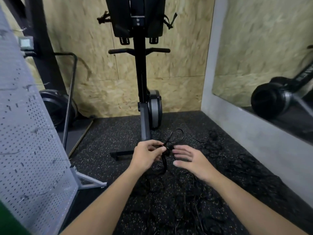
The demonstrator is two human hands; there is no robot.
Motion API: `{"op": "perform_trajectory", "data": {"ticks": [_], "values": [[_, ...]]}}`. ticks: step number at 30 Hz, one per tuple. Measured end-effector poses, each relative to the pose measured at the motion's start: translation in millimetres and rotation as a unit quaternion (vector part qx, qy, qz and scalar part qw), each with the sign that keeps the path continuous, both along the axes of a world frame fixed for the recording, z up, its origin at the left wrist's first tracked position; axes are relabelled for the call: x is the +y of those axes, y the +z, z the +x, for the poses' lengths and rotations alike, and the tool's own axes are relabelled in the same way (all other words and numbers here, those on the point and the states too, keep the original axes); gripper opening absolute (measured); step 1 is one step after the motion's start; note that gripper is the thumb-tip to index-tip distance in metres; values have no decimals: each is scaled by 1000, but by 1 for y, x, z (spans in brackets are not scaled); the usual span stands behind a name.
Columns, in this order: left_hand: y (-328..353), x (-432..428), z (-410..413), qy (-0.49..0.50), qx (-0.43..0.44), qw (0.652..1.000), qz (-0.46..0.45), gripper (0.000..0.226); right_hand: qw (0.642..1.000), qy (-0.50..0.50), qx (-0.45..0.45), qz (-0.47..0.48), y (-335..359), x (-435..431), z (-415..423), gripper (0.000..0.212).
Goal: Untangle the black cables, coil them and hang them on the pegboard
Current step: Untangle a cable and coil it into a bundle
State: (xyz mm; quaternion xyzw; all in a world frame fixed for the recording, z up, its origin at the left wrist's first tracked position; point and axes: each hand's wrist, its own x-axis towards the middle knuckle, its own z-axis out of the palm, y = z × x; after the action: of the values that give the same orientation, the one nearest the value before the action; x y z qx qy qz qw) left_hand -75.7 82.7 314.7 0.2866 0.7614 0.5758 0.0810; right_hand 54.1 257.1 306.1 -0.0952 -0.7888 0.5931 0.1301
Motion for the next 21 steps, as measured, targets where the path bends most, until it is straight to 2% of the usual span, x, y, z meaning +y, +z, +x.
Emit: {"op": "perform_trajectory", "data": {"ticks": [2,7,14,18,21], "values": [[-3,5,3,19,10,1000,21,4,1000,-15,23,4,-6,0,1,48],[-15,18,-2,40,17,999,27,7,993,-70,57,70,-23,-2,-15,39],[-25,35,-7,-5,-24,999,35,9,974,-145,131,118,-37,3,-35,23],[-30,32,-13,-44,15,999,-4,24,972,-161,132,104,-37,11,-36,17],[-32,32,-10,-12,109,993,-50,27,974,-148,133,110,-38,10,-36,17]]}}
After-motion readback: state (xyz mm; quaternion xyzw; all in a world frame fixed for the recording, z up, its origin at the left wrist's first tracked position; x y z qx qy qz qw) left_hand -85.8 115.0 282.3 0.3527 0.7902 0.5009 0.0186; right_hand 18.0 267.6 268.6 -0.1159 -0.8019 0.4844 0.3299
